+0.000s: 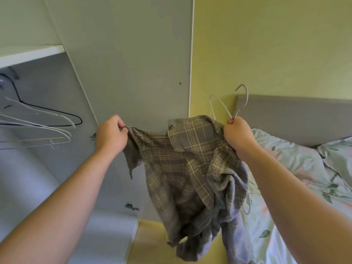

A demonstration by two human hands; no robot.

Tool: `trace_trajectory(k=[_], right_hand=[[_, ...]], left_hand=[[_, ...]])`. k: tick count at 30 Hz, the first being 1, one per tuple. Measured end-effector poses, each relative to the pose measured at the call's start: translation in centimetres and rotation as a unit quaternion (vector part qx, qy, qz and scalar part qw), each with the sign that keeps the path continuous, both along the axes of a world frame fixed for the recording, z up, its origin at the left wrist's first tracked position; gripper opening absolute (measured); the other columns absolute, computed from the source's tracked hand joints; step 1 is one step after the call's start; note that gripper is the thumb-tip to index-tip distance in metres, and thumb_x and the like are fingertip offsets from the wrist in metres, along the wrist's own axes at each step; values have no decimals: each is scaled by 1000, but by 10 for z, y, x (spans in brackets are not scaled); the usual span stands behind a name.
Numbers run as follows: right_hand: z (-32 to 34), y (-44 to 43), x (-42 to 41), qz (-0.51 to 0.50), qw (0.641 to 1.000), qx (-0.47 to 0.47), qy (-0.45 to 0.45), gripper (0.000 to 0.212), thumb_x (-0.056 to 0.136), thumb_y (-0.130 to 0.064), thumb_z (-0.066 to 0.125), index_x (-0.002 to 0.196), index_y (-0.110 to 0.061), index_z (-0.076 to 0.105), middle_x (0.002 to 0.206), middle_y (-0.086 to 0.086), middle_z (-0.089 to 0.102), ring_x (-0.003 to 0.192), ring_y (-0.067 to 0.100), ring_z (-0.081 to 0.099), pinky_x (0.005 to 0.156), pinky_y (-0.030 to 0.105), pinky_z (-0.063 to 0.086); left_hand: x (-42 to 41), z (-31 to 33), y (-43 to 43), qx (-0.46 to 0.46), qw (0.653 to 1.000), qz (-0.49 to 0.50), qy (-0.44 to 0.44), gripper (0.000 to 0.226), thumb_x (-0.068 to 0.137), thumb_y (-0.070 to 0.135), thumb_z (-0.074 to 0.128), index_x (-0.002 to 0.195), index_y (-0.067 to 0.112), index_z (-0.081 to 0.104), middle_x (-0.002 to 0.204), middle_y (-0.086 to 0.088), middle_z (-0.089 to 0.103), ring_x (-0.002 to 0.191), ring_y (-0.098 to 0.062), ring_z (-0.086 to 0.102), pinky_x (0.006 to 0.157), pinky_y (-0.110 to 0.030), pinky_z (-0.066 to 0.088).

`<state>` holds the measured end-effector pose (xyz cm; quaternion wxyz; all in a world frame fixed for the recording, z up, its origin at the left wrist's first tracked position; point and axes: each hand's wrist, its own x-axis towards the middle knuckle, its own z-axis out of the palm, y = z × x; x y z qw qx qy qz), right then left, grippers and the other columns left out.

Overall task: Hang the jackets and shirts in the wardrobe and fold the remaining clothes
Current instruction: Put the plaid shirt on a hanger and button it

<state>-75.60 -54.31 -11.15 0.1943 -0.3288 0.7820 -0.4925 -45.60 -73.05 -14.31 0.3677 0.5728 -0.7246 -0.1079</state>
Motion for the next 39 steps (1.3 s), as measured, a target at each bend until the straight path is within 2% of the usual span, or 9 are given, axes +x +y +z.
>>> trace_trajectory(k=[7, 13, 15, 17, 21, 25, 28, 35, 39], right_hand=[[4, -1, -3, -14, 1000, -12, 1, 19, 101, -16, 34, 94, -15, 52, 85, 1, 50, 66, 15, 43, 52, 29, 33], [7, -5, 0, -12, 994, -53, -95, 23, 101, -14, 36, 82, -20, 49, 72, 1, 43, 58, 17, 40, 54, 29, 36], [12, -8, 3, -6, 985, -69, -160, 21, 102, -15, 36, 90, -18, 54, 76, 4, 49, 64, 19, 47, 62, 36, 42], [14, -11, 6, -3, 975, -83, -206, 20, 103, -15, 37, 106, -14, 57, 80, 4, 54, 65, 20, 53, 63, 37, 46], [13, -13, 6, 1, 970, -85, -229, 22, 103, -15, 38, 118, -13, 55, 82, 6, 56, 70, 23, 56, 66, 39, 48], [6, -7, -1, -17, 981, -62, -181, 19, 103, -15, 39, 101, -14, 58, 80, 4, 53, 70, 21, 53, 67, 36, 48], [2, 1, -14, -39, 990, -47, -125, 21, 100, -14, 37, 88, -19, 53, 77, 2, 50, 67, 19, 49, 63, 35, 44], [-20, 18, -27, 20, 986, 114, 121, 18, 96, -24, 50, 105, -12, 42, 88, 7, 55, 73, 22, 54, 55, 32, 36], [-34, 30, -24, -22, 983, 94, 156, 11, 93, -21, 46, 99, -12, 44, 104, 9, 47, 90, 31, 53, 75, 40, 45]], left_hand=[[5, -12, 0, 70, 995, -24, 63, 34, 89, -7, 47, 83, 24, 58, 87, -3, 65, 69, -30, 71, 65, -42, 61], [-17, -17, 36, 63, 985, -88, -136, 33, 78, -2, 60, 91, 27, 68, 105, -6, 66, 99, -32, 65, 82, -35, 52], [-35, -29, 63, 185, 939, -257, -135, 30, 80, -1, 66, 86, 27, 72, 93, 0, 71, 96, -29, 70, 80, -34, 55], [-53, -44, 96, 365, 825, -423, -78, 23, 85, 7, 75, 99, 25, 76, 96, 3, 76, 97, -18, 72, 80, -27, 57], [-93, -88, 141, 534, 728, -425, 61, 33, 92, 37, 72, 122, 25, 64, 123, -2, 72, 114, -20, 68, 92, -32, 58], [-117, -97, 147, 548, 728, -357, 206, 21, 97, 23, 68, 116, 13, 68, 107, -7, 77, 94, -20, 74, 80, -34, 60], [-125, -84, 142, 484, 765, -379, 194, 8, 99, 19, 65, 101, 13, 70, 90, 2, 78, 82, -14, 74, 68, -29, 57], [-164, -10, 129, 381, 784, -378, 313, 19, 105, 21, 56, 106, 7, 69, 86, -6, 74, 74, -18, 72, 51, -30, 56], [-188, 21, 116, 370, 766, -329, 410, 24, 105, 18, 55, 113, -3, 64, 93, -16, 71, 73, -22, 72, 55, -34, 59]])
